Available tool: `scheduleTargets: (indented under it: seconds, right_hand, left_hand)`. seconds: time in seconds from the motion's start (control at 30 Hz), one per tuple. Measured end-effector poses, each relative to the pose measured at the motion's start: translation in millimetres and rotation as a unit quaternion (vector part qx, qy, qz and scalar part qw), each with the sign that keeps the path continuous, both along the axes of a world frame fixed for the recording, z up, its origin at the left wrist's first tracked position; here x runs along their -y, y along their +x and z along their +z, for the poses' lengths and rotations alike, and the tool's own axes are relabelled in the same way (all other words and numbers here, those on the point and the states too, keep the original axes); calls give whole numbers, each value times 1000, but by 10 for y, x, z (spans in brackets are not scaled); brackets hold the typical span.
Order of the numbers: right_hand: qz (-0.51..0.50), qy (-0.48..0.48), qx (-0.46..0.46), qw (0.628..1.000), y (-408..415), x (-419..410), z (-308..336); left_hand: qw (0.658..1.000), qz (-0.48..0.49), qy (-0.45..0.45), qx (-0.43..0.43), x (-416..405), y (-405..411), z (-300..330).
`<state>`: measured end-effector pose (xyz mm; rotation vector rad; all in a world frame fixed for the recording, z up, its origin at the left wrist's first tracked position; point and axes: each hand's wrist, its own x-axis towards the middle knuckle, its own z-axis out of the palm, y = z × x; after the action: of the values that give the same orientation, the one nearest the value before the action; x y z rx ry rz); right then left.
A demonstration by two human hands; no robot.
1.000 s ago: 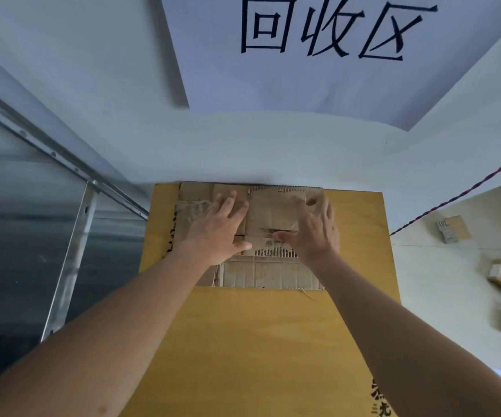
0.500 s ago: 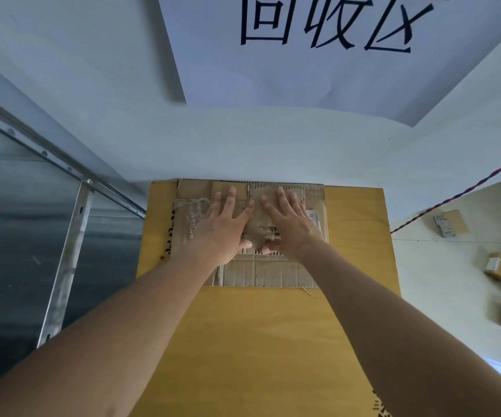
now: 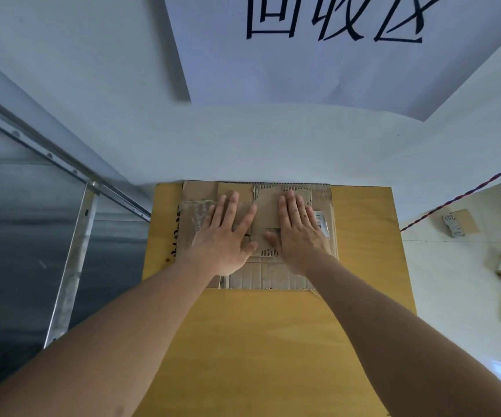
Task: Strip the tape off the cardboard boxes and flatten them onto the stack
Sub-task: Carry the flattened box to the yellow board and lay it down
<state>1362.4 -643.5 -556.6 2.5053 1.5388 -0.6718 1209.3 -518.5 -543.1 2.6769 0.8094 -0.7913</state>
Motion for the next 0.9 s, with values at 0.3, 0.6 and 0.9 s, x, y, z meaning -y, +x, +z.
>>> scheduleTargets:
  seconds: [0.3,0.6,0.9]
  right_hand:
    - [-78,61,-26,995,-43,-149,500]
    - [-85,75,8,994,-204,30,1317]
    - [-40,139,-15,989,-568,433,1957]
  left_hand:
    - [992,-15,19,124,-91,184,479]
    - [989,-41,8,142,64,130,962]
    - [981,26,56,186,536,-278,1791]
